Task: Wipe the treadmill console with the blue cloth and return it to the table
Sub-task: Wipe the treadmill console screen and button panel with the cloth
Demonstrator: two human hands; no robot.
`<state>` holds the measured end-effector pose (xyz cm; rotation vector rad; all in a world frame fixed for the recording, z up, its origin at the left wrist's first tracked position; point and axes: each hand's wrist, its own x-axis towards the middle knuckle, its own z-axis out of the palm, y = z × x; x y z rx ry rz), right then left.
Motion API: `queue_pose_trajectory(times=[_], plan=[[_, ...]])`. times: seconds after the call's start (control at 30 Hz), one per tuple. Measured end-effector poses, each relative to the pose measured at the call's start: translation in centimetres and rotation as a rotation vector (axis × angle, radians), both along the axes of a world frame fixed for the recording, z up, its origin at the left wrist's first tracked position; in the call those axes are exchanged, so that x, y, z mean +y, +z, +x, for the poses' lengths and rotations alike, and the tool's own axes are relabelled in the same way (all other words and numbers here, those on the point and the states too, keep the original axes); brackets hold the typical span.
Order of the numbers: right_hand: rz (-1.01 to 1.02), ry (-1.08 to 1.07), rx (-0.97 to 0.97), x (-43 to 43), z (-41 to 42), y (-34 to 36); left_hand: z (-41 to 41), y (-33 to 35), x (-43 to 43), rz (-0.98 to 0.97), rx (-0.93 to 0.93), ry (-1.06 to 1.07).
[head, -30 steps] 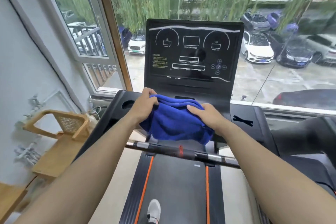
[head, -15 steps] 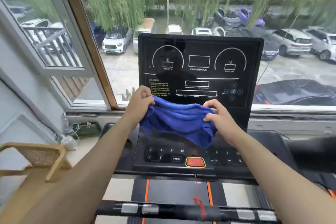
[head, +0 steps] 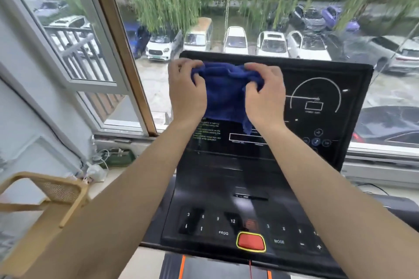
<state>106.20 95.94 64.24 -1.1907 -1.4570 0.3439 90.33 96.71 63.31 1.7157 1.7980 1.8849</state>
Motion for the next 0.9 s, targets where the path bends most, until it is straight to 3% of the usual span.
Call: queue_pose_trajectory(times=[0.13, 0.23, 0.3, 0.53, 0.77, 0.9], plan=[[0.222, -0.247, -0.490, 5.6, -2.5, -2.1, 1.0, -2.0, 5.3, -0.037, 0.330, 0.056], [0.175, -0.183, -0.858, 7.6, -2.5, -5.6, 0.4, -4.8, 6.8, -0.093, 0.639, 0.089], [0.157, -0.153, -1.005, 7.5, -1.9, -7.8, -0.6, -7.1, 6.5, -0.128, 0.701, 0.103], [0.244, -0.060, -1.293, 1.9, -0.4, -17.8, -1.4, -17.2, -0.1, -0.326, 0.853, 0.085], [0.295, -0.226, -1.226, 9.2, -1.2, -6.2, -1.2, -6.9, 6.4, -0.217, 0.730, 0.141], [0.250, -0.209, -1.162, 8.0, -1.8, -8.1, -1.3, -8.5, 6.1, -0.178, 0.715, 0.122]])
